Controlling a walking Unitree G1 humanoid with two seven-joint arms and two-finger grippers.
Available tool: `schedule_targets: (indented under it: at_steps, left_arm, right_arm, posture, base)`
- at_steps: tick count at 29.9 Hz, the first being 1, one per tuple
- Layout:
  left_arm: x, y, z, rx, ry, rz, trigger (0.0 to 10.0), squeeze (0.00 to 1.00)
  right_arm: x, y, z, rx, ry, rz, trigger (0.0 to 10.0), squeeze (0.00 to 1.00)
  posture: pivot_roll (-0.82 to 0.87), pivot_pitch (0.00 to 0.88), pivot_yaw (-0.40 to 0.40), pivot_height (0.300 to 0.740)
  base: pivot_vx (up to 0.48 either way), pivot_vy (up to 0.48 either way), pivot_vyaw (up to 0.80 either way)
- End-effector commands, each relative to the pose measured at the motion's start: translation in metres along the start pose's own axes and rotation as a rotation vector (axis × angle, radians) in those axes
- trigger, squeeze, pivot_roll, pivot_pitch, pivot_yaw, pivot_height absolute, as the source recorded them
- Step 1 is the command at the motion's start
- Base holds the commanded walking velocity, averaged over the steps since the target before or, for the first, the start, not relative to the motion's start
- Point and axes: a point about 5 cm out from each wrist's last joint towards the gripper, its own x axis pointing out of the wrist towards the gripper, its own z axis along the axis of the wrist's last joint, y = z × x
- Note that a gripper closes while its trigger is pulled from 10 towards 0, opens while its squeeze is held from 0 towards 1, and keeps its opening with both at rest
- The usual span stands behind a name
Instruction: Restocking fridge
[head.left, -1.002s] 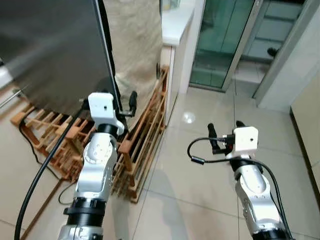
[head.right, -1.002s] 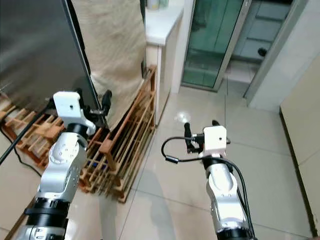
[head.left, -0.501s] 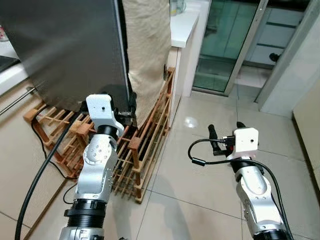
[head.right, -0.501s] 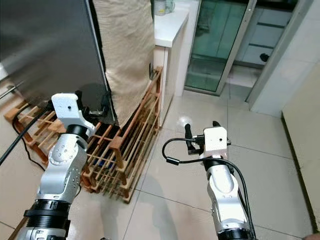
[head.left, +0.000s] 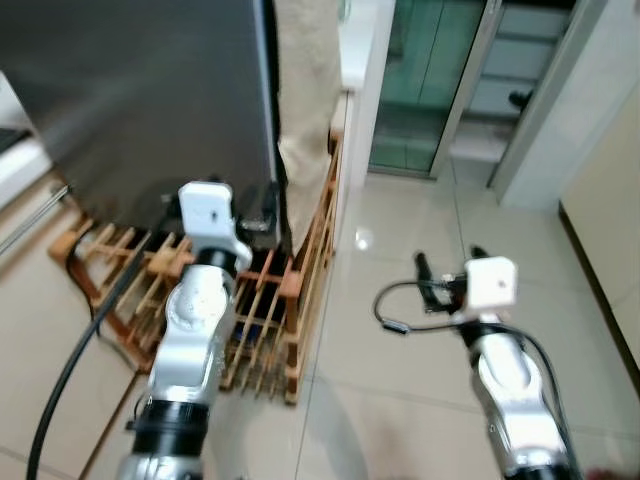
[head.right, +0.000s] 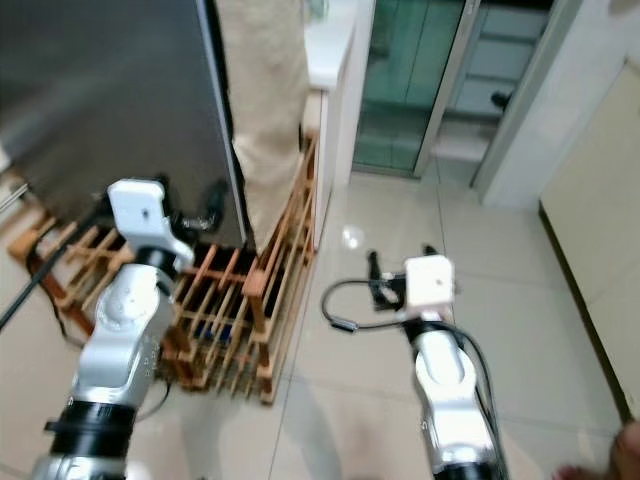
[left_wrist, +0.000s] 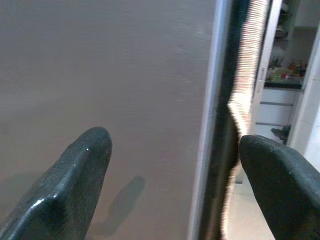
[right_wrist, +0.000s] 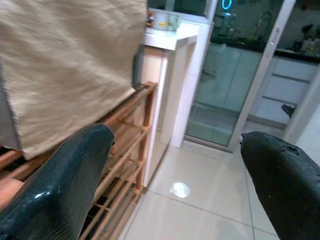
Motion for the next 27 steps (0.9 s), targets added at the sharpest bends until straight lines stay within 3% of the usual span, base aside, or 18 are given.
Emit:
schedule_targets:
  at_steps: [1,5,15,27]
  left_arm:
    - [0.000,-0.008,-0.002,-0.008,0.016,-0.030,10.0,0.00]
    - [-0.001,-0.009,0.003,-0.043,-0.019,-0.042,10.0,0.00]
    - [-0.003,-0.014,0.008,-0.036,-0.051,-0.072,10.0,0.00]
    - [0.005,0.005,0.005,-0.020,-0.010,0.072,10.0,0.00]
  right_arm:
    - [0.001,-0.008,0.004,-0.018,-0.013,-0.019,10.0,0.00]
    - [0.001,-0.008,0.004,-0.017,-0.010,-0.019,10.0,0.00]
    - [0.000,-0.009,0.003,-0.022,-0.005,-0.014,10.0,0.00]
    - [0.001,-0.009,0.003,-0.028,-0.003,-0.005,10.0,0.00]
  posture:
    - [-0.16,0.000,0.013,0.740]
    - [-0.16,0.000,0.014,0.740]
    - [-0.16,0.000,0.010,0.740]
    - [-0.16,0.000,0.006,0.740]
  base:
    - [0.000,-0.251,0.00]
    - [0.266,-0.397,0.00]
    - [0.322,-0.349,0.00]
    - [0.000,0.000,0.00]
